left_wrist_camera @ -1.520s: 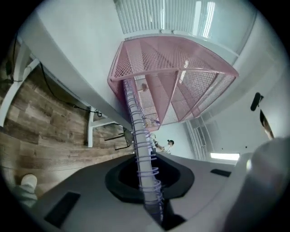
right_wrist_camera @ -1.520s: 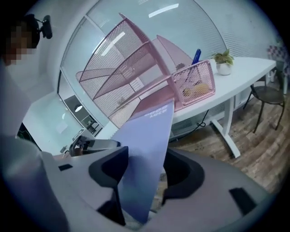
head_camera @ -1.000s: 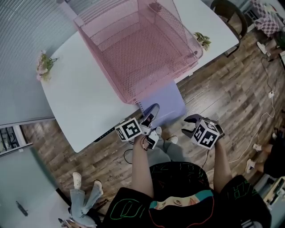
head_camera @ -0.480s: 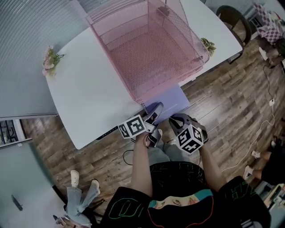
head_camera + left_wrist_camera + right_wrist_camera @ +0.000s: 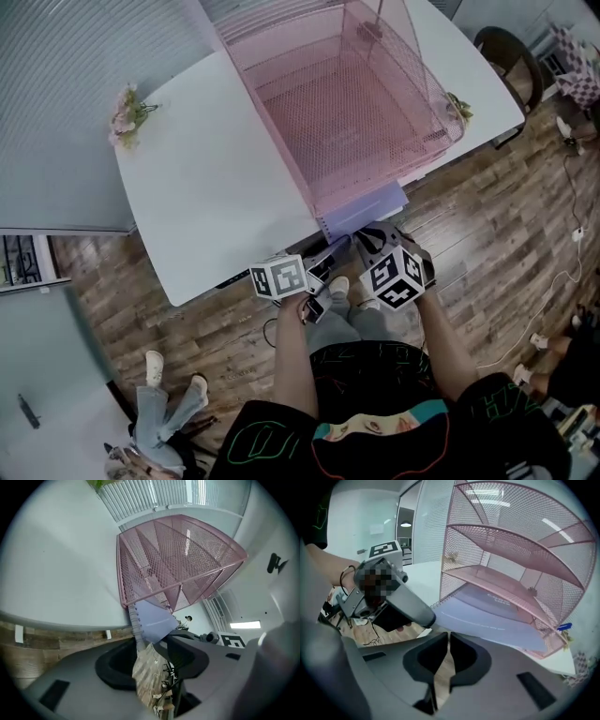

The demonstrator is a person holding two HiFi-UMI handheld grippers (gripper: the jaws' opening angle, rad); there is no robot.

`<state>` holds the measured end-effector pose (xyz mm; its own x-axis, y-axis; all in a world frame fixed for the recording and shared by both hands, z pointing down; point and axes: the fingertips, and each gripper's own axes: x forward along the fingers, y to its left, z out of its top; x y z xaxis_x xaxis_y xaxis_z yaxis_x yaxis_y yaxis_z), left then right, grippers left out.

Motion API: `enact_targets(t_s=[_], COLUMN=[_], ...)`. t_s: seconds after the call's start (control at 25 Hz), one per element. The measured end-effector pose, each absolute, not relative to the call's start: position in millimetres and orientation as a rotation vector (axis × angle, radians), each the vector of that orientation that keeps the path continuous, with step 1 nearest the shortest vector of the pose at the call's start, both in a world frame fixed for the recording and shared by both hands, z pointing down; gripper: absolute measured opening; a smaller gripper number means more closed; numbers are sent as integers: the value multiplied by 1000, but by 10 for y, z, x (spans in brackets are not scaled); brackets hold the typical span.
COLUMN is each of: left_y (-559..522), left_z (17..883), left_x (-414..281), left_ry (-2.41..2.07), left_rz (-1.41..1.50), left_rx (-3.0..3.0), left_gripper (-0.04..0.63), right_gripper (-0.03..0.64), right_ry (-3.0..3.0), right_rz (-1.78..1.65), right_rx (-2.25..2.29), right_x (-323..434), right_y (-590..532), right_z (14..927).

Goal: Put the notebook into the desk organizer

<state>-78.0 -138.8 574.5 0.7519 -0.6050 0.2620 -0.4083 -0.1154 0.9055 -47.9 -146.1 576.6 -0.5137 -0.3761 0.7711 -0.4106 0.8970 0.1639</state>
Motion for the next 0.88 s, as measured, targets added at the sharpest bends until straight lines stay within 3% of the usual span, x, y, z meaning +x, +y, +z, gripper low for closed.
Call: enact_targets(t_s=[0.4, 0.88], left_y=[-1270, -1321], left_z=[5504, 5605], left_x=[-836, -797], left_ry=[-686, -783], left_rz=[-155, 42], left_rx=[1864, 1935], left_gripper=[2, -5], right_gripper=[23, 23], right_ry=[-2169, -2032], right_rz=[100, 206], right_rx=[676, 579], right_x=[-722, -377], right_y=[-1921, -1577], right_z=[5641, 5771])
